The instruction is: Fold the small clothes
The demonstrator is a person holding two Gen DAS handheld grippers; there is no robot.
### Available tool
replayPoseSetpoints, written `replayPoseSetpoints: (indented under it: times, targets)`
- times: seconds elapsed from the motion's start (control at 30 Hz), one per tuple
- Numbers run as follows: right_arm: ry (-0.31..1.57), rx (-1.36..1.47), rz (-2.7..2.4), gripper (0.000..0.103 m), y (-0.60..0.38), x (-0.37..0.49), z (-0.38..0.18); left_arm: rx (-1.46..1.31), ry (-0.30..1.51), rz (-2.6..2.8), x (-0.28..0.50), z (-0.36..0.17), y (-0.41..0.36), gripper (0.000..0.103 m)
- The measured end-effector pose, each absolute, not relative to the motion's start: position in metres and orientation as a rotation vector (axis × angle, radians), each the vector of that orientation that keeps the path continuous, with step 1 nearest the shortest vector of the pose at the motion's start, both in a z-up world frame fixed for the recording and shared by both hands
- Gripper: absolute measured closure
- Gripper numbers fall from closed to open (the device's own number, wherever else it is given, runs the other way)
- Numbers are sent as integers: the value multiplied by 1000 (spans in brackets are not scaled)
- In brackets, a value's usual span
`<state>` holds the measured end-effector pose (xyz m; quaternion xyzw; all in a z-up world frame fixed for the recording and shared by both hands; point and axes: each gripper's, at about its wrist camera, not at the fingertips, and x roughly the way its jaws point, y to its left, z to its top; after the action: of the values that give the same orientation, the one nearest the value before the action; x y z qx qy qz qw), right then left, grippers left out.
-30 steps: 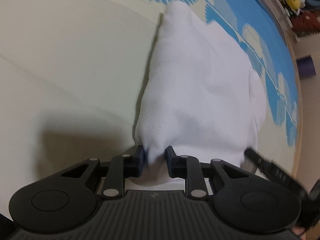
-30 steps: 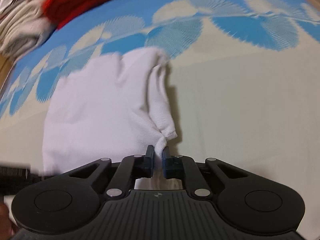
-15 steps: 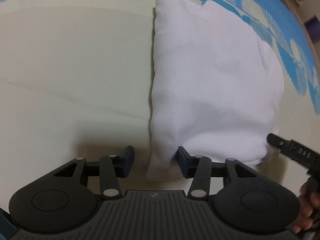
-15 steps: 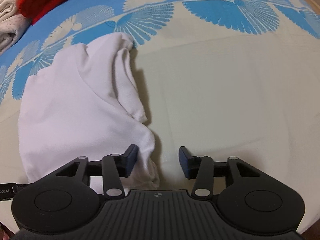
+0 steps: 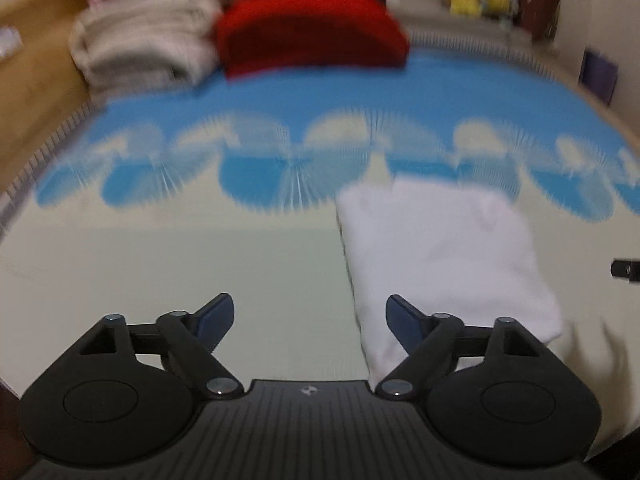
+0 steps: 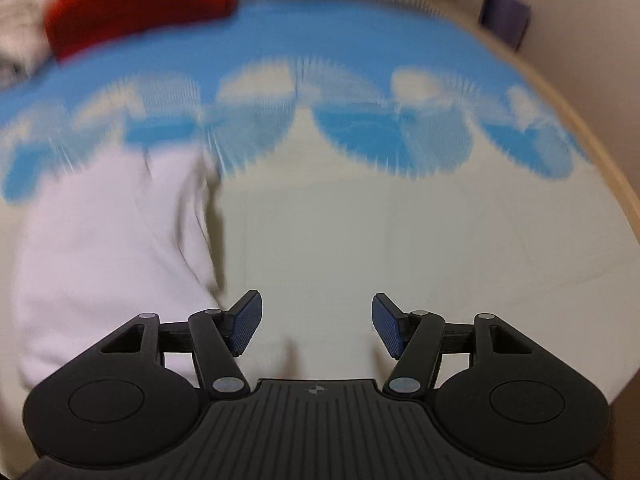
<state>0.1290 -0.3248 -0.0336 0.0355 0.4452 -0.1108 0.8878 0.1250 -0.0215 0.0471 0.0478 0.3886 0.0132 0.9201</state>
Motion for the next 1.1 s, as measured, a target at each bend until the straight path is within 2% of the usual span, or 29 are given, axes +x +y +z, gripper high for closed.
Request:
replayPoseSetpoints:
  times: [0.1, 0.17, 0.37, 0.43, 0.5, 0.57, 0.7, 1.1]
  targets:
    - [783, 92, -133, 29, -319, 99, 1, 115, 682, 23, 86, 68, -34, 12]
    - [705, 81, -72, 18, -310, 78, 18, 106, 649, 2, 63, 76, -41, 12]
    - [653, 113, -17, 10, -303, 31, 17, 36, 632, -31, 16, 66, -55, 11]
    - [681, 129, -41, 9, -306, 19, -1, 51, 668, 14, 10, 43, -59, 11]
    - [763, 127, -80, 10, -310, 19, -19, 80, 779, 26, 14, 18, -62, 11]
    - [796, 172, -106, 10, -317, 22, -23, 29, 845, 19, 24, 10, -60, 11]
    - [781, 142, -117, 10, -317, 30, -24, 84, 817, 5, 34, 7, -66, 11]
    - [802, 56, -57, 10, -293, 40, -36, 20, 835, 6, 47, -10, -63, 11]
